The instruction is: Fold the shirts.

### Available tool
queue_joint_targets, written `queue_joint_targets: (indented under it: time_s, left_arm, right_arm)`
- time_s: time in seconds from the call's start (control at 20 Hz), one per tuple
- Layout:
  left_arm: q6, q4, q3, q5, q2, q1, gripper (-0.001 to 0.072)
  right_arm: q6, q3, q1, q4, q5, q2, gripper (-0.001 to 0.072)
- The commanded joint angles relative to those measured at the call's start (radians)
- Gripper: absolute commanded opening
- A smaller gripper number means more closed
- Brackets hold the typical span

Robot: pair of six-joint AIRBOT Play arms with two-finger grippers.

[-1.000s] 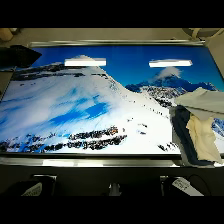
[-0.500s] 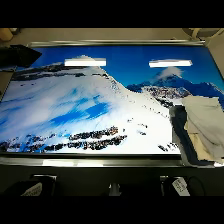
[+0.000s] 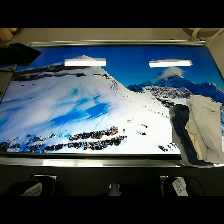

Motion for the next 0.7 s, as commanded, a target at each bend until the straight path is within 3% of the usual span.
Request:
queue_joint_targets:
  time_s: [0.0,0.05,0.15,0.25,0.3,0.4,0.5,0.65]
  left_arm:
    - [0.0,0.024,0.042,0.082,-0.003,-0.004,0.0024]
    - [-0.02,0.121,0.058,0.141,-0.006,-0.022,0.0024]
    - [-0.215,0.428,0.085,0.174,-0.044,-0.074,0.0024]
    - [-0.348,0.655,0.088,0.055,-0.117,-0.126,0.0025]
    - [-0.364,0.669,0.085,-0.053,-0.165,-0.14,0.0117]
    - [-0.41,0.645,0.071,-0.29,-0.262,-0.163,0.072]
    - [-0.394,0.593,0.011,-0.435,-0.315,-0.175,0.072]
    - [-0.432,0.555,-0.136,-0.323,-0.241,-0.181,0.072]
  right_arm:
    - [-0.07,0.291,0.053,0.061,-0.277,-0.024,0.0593]
    - [-0.106,0.372,0.12,0.093,-0.327,-0.043,0.0593]
    - [-0.124,0.471,0.356,0.08,-0.364,-0.092,0.0593]
    - [-0.068,0.475,0.612,0.017,-0.338,-0.151,0.0593]
    - [-0.027,0.475,0.736,-0.012,-0.288,-0.204,0.0594]
    - [-0.001,0.475,0.902,0.023,-0.143,-0.328,0.0665]
    - [-0.001,0.475,0.978,0.098,0.019,-0.441,0.0684]
    - [0.022,0.475,0.998,0.125,0.153,-0.533,0.0662]
